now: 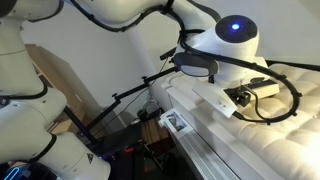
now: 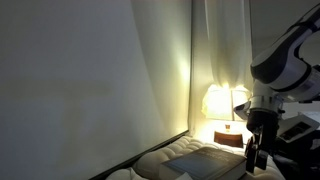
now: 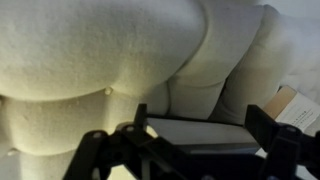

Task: Pick up the black book and position it on top of the white book

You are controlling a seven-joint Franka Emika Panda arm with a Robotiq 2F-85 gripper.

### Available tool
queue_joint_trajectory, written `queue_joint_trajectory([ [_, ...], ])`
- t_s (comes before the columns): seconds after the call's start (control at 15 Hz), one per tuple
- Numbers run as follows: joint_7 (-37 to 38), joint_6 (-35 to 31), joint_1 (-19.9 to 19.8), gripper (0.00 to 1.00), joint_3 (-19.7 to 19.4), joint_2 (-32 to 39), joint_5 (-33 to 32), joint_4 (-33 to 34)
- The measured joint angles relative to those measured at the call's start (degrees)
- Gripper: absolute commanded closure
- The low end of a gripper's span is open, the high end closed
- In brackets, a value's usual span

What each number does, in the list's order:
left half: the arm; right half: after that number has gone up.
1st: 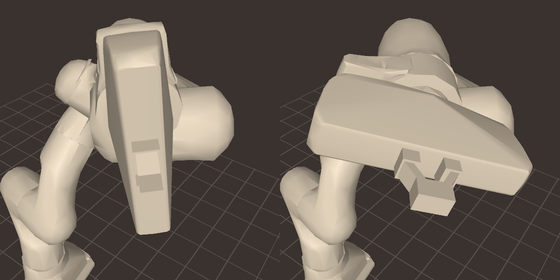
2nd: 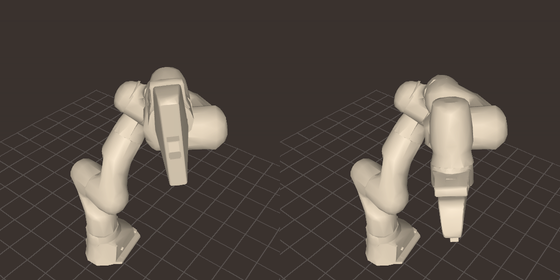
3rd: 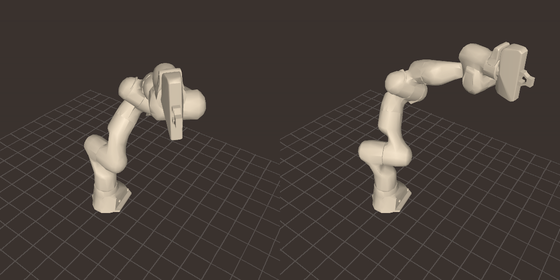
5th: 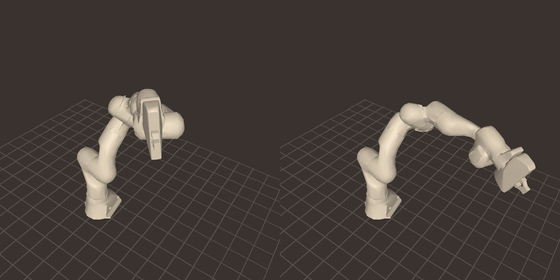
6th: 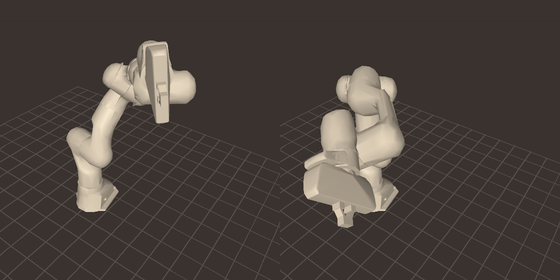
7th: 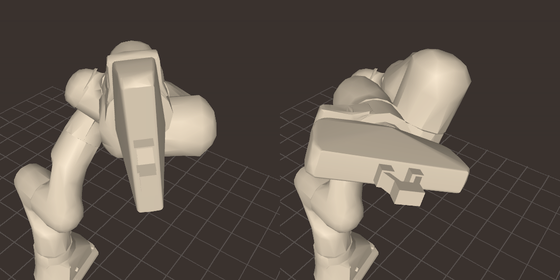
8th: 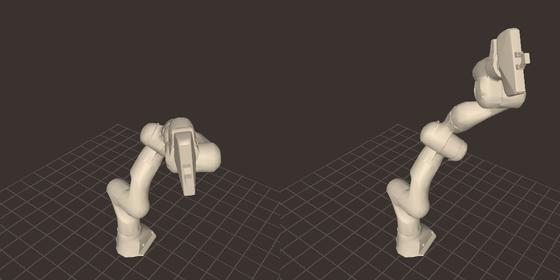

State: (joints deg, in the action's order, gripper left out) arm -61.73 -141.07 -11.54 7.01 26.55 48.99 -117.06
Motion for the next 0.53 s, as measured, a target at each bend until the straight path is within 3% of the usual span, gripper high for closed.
queue_joint_trajectory([
  [0.53,-1.26,-0.08,-0.17,0.00,-0.79,-4.44,6.25,0.15],
])
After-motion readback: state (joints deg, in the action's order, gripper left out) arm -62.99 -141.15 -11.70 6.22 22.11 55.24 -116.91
